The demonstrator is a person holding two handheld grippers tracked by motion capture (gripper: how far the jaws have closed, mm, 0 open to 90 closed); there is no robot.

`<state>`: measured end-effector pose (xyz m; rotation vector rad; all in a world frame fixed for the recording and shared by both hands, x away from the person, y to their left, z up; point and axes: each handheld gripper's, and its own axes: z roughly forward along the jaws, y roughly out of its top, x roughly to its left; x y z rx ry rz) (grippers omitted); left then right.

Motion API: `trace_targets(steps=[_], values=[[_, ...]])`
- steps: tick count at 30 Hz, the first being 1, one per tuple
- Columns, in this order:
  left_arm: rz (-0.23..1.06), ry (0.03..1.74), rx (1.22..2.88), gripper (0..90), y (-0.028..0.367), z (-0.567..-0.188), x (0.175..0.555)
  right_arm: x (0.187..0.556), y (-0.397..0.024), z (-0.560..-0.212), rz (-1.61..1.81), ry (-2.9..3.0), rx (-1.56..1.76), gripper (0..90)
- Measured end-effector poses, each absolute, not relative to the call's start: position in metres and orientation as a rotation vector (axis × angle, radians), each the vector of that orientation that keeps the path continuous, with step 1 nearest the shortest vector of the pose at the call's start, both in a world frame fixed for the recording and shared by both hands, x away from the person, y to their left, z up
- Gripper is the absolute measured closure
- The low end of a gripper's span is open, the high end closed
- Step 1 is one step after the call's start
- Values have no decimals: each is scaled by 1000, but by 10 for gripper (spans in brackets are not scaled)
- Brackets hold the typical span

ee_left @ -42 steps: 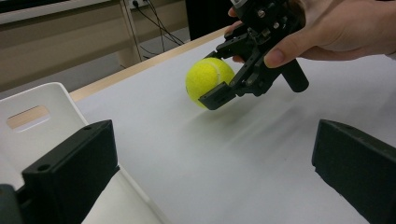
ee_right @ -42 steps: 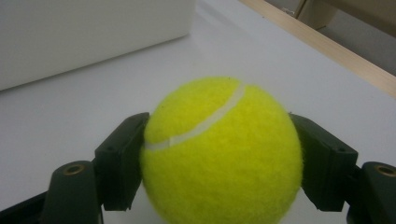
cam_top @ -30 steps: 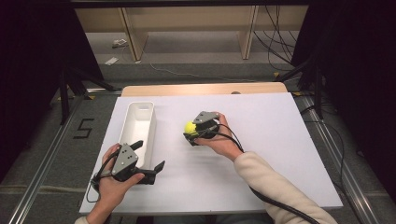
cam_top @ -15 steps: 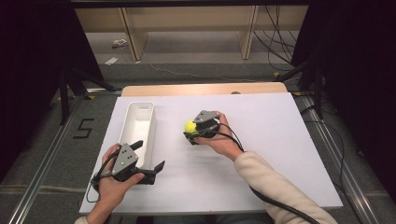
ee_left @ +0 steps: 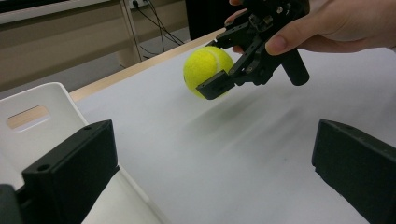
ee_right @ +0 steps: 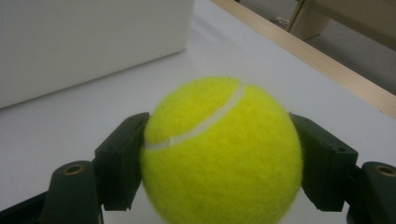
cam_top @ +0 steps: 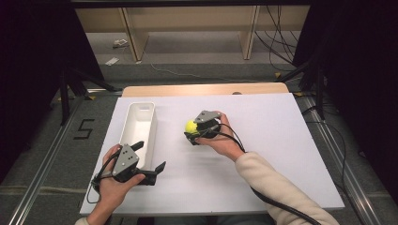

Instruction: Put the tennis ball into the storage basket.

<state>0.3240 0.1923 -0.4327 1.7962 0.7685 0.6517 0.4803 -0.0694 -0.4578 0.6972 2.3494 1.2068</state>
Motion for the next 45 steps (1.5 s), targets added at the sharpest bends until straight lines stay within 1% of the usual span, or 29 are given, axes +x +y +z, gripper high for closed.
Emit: trace_targets(steps=[45], values=[[653,767,1797,0,192,-433,324,477,-67,-449,1234,2325,682,269]])
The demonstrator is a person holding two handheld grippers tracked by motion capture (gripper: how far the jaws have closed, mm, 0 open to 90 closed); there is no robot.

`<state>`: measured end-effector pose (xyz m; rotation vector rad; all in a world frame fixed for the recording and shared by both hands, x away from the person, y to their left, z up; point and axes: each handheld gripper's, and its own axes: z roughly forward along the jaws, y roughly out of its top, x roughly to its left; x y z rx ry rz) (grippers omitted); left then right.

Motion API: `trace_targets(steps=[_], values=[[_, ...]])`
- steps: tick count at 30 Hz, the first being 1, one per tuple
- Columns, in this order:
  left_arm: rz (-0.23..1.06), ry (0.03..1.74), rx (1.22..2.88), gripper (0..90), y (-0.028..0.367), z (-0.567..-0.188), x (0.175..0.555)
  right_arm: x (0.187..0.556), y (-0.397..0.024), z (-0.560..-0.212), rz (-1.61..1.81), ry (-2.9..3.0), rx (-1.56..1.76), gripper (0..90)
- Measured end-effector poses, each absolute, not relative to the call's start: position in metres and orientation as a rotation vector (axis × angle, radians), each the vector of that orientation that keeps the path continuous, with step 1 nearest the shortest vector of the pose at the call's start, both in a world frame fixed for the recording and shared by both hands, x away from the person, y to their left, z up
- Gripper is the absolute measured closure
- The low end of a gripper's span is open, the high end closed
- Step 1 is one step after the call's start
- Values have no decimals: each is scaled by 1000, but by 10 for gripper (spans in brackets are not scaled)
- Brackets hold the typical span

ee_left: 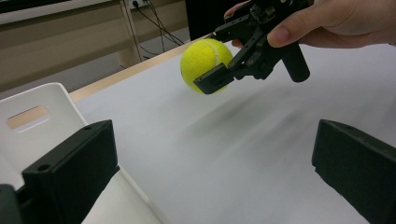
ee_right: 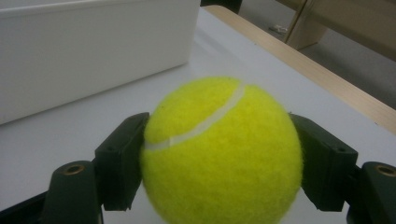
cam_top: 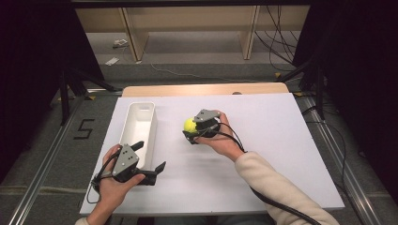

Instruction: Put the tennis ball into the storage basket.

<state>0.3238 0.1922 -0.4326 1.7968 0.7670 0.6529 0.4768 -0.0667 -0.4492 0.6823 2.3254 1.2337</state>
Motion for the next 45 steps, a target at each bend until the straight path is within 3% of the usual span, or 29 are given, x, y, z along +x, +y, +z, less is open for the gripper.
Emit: trace_targets(steps=[45], values=[[653,767,1796,0,192,-433,324,472,-63,-441,1267,2306,667,269]])
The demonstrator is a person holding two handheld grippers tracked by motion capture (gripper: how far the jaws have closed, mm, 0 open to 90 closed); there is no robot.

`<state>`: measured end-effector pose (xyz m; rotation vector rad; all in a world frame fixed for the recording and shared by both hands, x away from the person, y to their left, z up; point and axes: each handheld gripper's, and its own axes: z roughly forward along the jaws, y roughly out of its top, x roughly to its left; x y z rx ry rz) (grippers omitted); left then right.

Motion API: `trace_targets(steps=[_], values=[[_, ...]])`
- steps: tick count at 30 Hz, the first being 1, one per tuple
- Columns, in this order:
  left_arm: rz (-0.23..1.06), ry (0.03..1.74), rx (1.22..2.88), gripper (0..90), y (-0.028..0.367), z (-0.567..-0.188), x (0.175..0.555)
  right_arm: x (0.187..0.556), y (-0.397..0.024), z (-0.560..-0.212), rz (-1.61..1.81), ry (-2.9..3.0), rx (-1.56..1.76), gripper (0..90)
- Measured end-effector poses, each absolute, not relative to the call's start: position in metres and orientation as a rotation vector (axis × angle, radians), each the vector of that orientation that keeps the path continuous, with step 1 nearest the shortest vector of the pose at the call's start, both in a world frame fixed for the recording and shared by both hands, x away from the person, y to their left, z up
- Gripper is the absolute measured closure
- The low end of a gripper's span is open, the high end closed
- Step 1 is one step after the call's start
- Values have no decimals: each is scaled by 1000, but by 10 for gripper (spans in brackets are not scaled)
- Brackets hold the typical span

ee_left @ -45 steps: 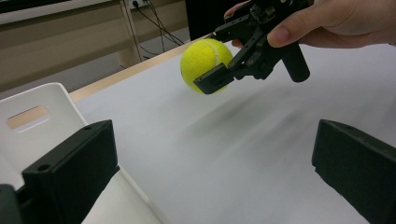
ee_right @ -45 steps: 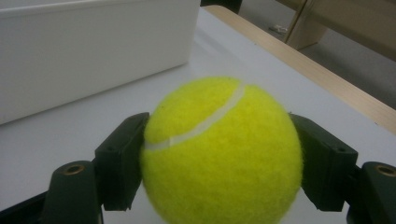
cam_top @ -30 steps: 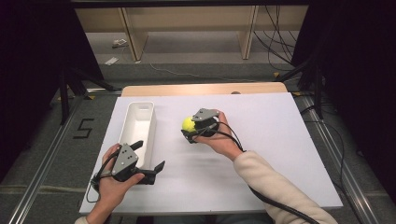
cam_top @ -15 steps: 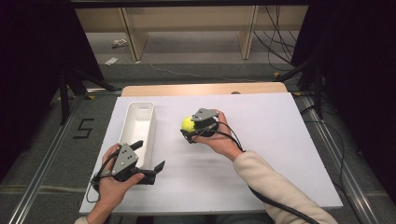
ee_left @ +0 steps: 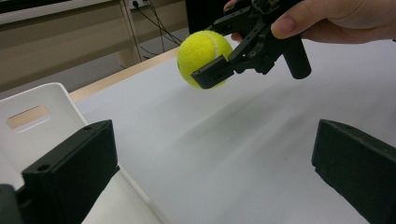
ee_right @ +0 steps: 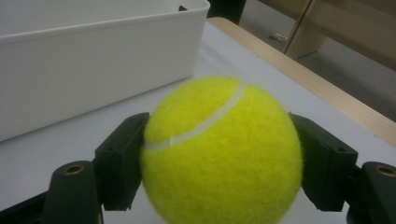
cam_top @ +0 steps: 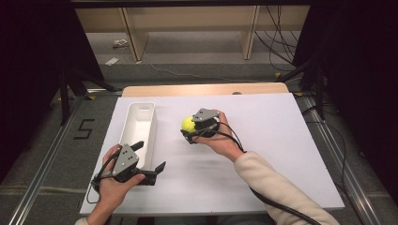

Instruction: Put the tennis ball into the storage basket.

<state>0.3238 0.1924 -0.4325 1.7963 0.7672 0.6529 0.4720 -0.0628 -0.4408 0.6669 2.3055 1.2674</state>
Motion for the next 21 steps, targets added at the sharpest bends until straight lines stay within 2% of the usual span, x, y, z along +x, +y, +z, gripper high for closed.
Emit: trace_targets(steps=[21], values=[[654,769,1794,0,192,-432,324,470,-61,-438,1279,2300,657,269]])
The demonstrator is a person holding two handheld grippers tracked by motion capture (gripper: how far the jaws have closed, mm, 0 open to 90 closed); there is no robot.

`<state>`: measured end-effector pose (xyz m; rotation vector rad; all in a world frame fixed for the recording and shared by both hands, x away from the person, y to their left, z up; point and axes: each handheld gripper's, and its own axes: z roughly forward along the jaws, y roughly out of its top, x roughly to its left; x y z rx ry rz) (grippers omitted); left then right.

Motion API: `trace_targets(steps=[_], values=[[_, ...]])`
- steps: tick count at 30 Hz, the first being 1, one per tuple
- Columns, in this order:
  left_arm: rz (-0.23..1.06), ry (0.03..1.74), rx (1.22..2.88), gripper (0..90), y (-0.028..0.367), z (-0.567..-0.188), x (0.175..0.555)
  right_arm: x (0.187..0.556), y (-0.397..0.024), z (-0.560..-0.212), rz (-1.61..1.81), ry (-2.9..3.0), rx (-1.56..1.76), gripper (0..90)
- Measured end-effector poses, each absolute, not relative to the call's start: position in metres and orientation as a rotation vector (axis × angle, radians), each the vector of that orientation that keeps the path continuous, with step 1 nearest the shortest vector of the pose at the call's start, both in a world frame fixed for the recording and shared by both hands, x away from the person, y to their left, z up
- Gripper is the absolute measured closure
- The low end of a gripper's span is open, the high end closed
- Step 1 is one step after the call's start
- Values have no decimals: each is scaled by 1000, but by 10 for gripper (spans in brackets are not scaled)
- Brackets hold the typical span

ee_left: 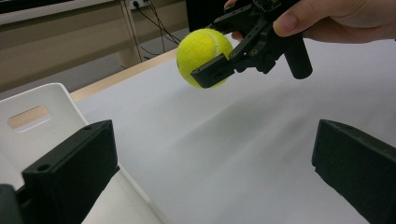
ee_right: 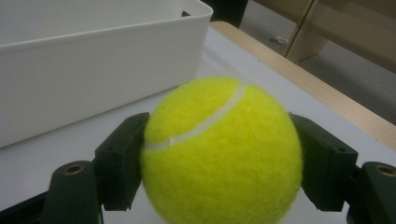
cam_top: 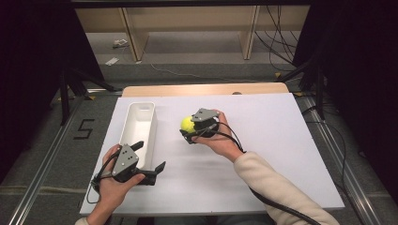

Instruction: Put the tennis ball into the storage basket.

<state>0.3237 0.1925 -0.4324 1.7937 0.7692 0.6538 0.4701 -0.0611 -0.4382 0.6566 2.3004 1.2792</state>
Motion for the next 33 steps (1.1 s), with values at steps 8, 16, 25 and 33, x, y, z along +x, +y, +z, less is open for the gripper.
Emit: trace_targets(steps=[8,16,25,33], values=[[654,769,1794,0,193,-432,324,469,-60,-437,1281,2298,648,269],[656,768,1793,0,193,-432,324,468,-60,-437,1288,2297,650,269],[653,767,1792,0,192,-432,323,468,-59,-436,1290,2298,646,269],[654,764,1792,0,192,-432,323,466,-57,-435,1298,2297,641,269]])
